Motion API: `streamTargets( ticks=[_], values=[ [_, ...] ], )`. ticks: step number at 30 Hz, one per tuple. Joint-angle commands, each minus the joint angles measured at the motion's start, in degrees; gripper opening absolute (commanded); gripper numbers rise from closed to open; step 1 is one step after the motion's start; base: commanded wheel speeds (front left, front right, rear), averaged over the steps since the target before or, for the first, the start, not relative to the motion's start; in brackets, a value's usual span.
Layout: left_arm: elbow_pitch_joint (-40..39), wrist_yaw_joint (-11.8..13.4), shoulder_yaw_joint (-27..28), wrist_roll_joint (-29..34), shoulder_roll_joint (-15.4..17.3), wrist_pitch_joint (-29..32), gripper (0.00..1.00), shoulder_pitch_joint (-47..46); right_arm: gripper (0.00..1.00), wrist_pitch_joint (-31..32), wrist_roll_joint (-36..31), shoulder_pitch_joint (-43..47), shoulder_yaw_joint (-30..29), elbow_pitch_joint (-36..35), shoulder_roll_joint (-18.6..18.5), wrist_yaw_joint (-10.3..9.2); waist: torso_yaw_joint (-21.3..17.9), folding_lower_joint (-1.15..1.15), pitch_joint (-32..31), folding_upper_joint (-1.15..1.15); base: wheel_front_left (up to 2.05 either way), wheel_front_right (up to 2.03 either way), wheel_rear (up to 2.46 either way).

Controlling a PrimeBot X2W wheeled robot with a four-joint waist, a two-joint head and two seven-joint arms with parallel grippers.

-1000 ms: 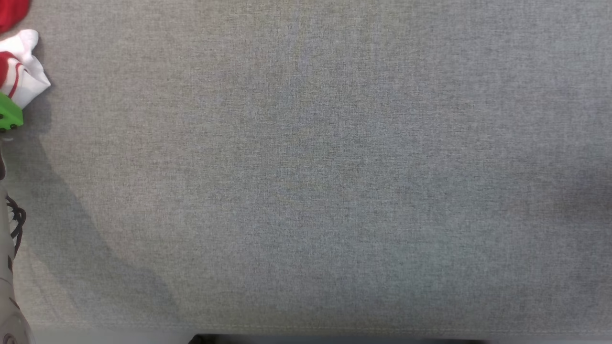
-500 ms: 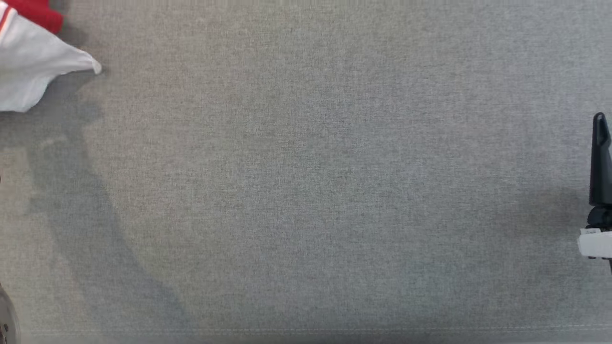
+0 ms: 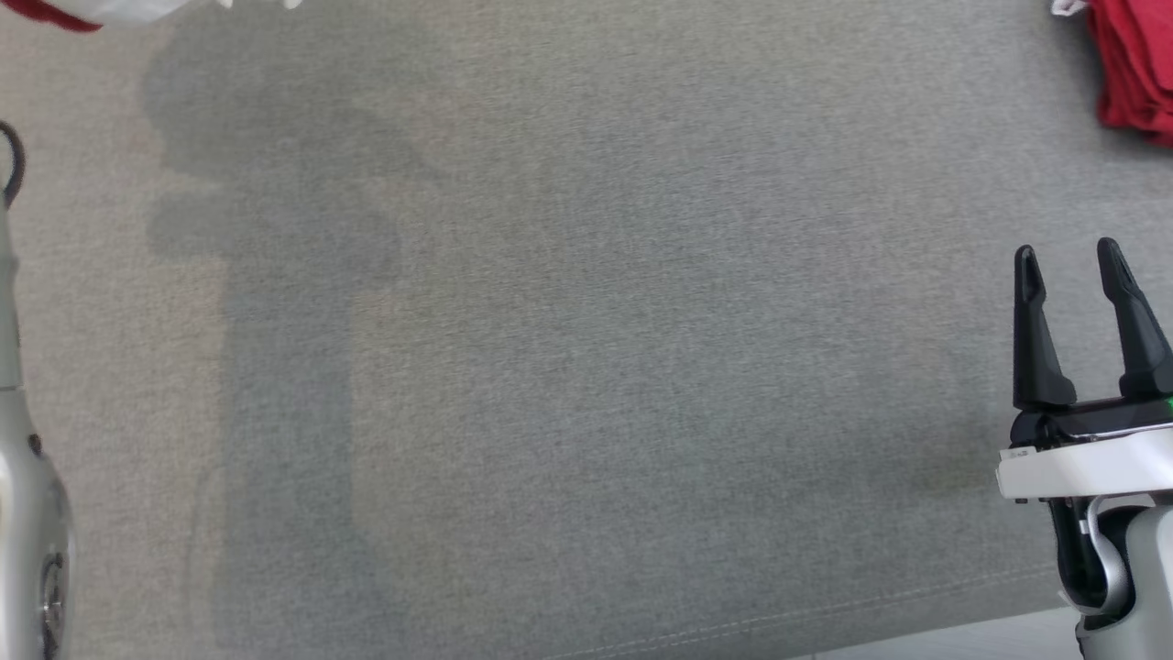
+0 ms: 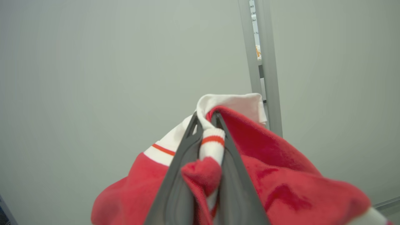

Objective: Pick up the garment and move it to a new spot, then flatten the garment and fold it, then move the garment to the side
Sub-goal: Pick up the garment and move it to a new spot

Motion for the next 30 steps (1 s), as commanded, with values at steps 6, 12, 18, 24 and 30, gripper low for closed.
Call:
streamTargets(
  ticks=[6,12,18,24,30],
  values=[
    [-7.12,-0.27,-7.45,-1.98,-5.2,4.95,0.0,-2.65,1.0,-0.69,0.63,-2.12,1.86,2.39,1.78,-0.11,-9.1,0.0,-2.96,0.0,0.0,0.0,0.0],
    [-9.65,-0.24,-15.02,-5.66,-9.23,6.8,0.0,-1.01,1.0,-0.74,0.96,-3.57,3.13,2.67,3.38,-0.11,-11.8,0.0,-2.27,0.0,0.0,0.0,0.0],
    [-8.18,-0.25,-20.75,-8.51,-11.06,5.74,0.0,4.39,1.0,-0.74,0.97,-4.29,3.21,2.62,3.92,-0.11,-12.92,0.0,-2.34,0.0,0.0,0.0,0.0],
    [-4.28,0.06,-23.23,-10.84,-12.45,2.88,0.0,14.55,1.0,-0.75,0.79,-3.96,3.26,2.39,4.39,-0.11,-13.06,0.0,-2.36,0.0,0.0,0.0,0.0],
    [-0.74,1.23,-25.8,-12.87,-13.63,-0.99,0.35,23.83,1.0,-0.75,0.73,-3.24,3.21,2.32,4.41,-0.11,-12.43,0.0,-2.76,0.0,0.0,0.0,0.0]
  ],
)
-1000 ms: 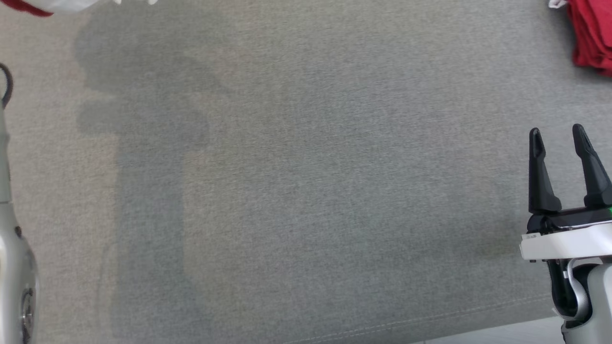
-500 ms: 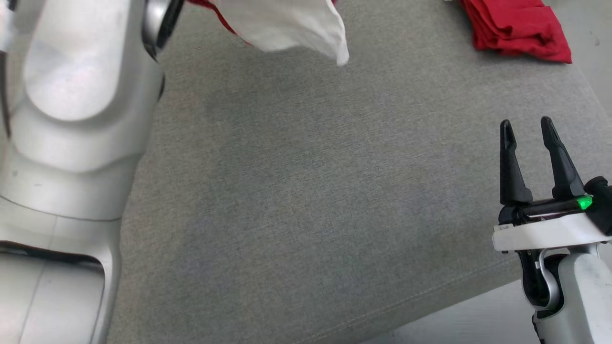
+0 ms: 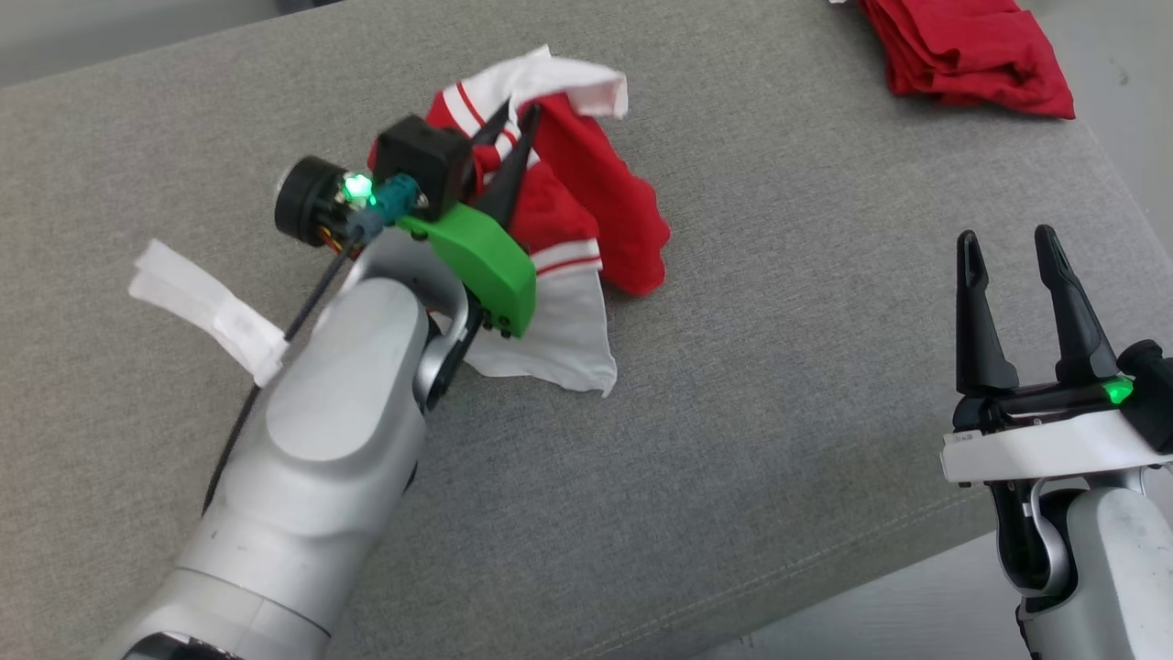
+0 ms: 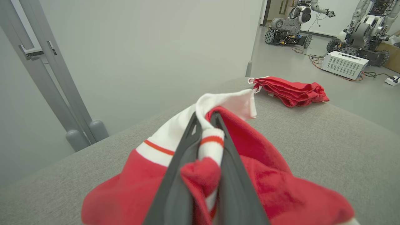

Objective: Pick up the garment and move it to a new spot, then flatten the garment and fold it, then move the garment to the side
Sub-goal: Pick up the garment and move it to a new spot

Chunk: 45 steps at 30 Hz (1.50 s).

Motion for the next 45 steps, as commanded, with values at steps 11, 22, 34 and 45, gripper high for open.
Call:
streamTargets(
  ticks=[11,22,34,45],
  values=[
    [-2.9,3.57,0.15,-1.34,0.32,-6.25,1.0,2.66,1.0,-0.26,-0.81,2.17,-0.71,-0.05,-0.61,-0.11,4.09,0.0,-3.99,0.0,0.0,0.0,0.0],
    [-13.7,7.64,7.9,-1.28,7.68,-6.76,1.0,13.58,1.0,-0.26,-1.52,5.12,-0.8,-0.31,-1.38,-0.11,9.62,0.0,-8.41,0.0,0.0,0.0,0.0],
    [-25.76,10.15,15.24,-0.84,11.41,-6.73,1.0,31.35,1.0,-0.22,-2.03,7.4,-0.53,0.15,-1.99,-0.11,15.49,0.0,-12.06,0.0,0.0,0.0,0.0],
    [-32.4,11.12,19.75,-0.34,11.24,-6.73,1.0,42.63,1.0,-0.22,-2.1,9.76,-0.89,0.35,-1.98,-0.1,18.97,0.0,-14.2,0.0,0.0,0.0,0.0]
  ],
)
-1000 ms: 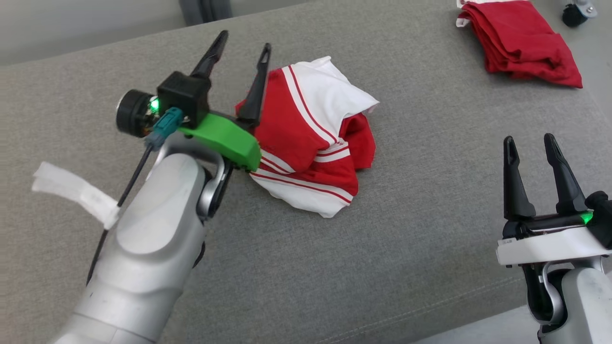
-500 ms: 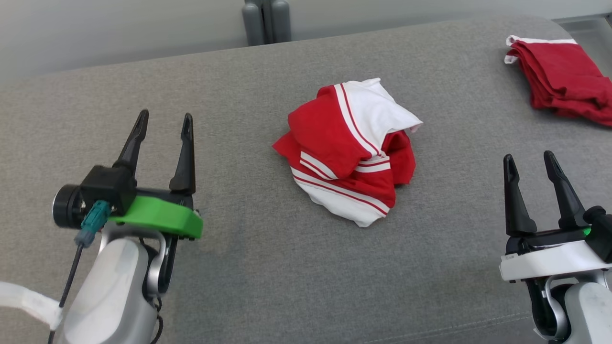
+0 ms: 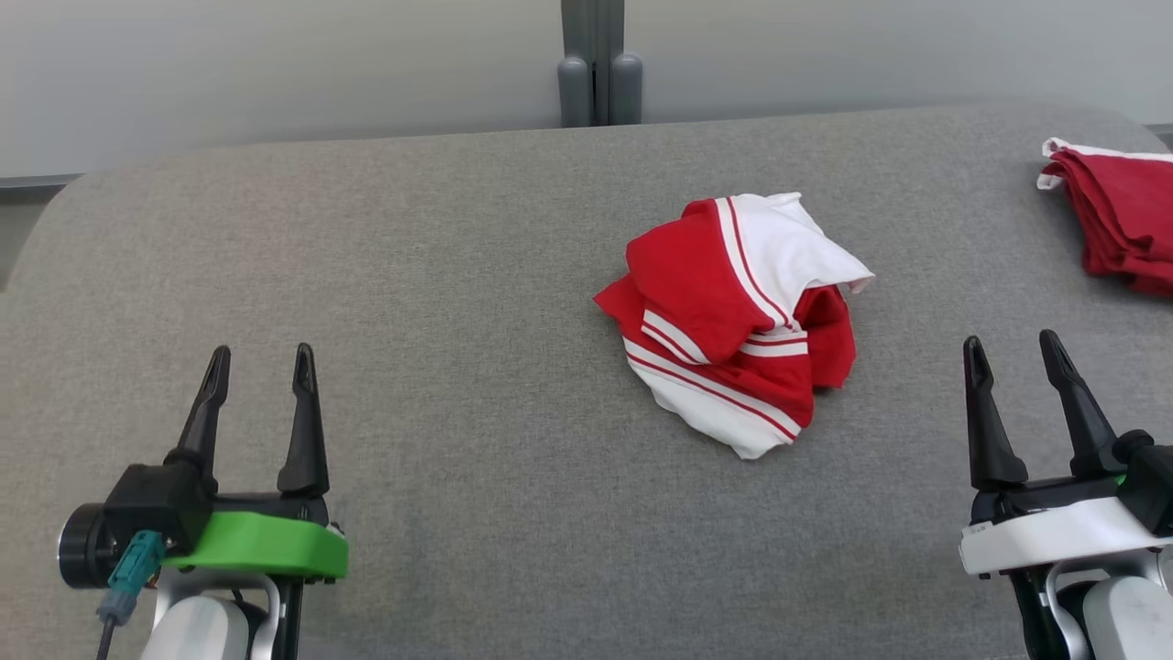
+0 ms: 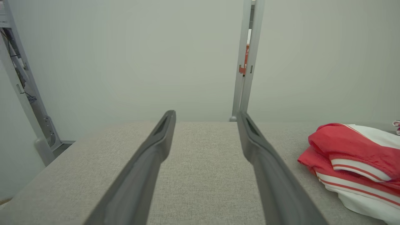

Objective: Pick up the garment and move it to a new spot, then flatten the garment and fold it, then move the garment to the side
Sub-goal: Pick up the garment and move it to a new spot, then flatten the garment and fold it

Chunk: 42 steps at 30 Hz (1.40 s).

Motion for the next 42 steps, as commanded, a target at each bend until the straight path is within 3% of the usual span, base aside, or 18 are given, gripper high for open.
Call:
streamTargets(
  ticks=[1,42],
  values=[
    [-0.77,0.18,0.89,0.4,-0.37,-0.01,1.0,2.05,1.0,-0.17,-0.13,0.93,0.1,-0.16,-0.02,-0.1,1.24,0.0,-0.84,0.0,0.0,0.0,0.0],
    [0.05,-5.63,7.8,6.37,-5.75,-0.01,1.0,7.01,1.0,-0.17,0.22,3.43,-0.15,1.25,0.83,-0.11,3.06,0.0,-2.24,0.0,0.0,0.0,0.0]
  ],
)
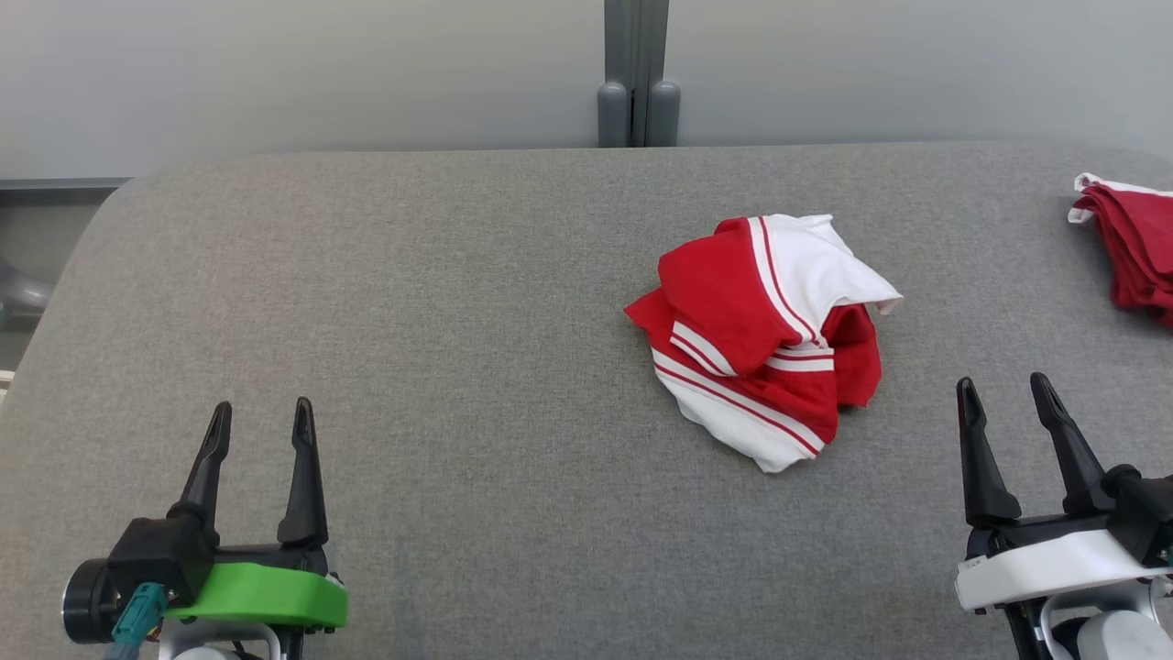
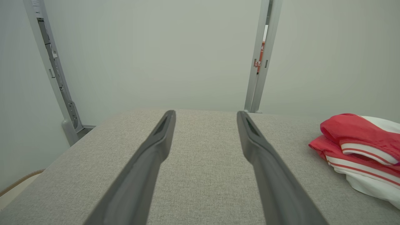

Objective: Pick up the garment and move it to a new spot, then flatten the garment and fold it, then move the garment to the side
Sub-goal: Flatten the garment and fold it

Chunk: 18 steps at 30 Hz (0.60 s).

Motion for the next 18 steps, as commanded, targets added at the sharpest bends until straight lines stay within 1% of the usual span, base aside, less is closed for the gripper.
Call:
streamTargets(
  ticks=[1,18],
  values=[
    [0.18,-0.28,0.44,0.57,-0.23,-0.01,1.0,0.62,1.0,-0.17,0.2,0.11,0.03,0.1,-0.05,-0.09,-0.02,0.0,-0.01,0.0,0.0,0.0,0.0],
    [0.43,-1.61,1.78,1.91,-1.46,-0.01,1.0,0.55,1.0,-0.17,0.34,0.04,-0.1,0.26,-0.35,-0.1,-0.12,0.0,0.25,0.0,0.0,0.0,0.0]
  ],
)
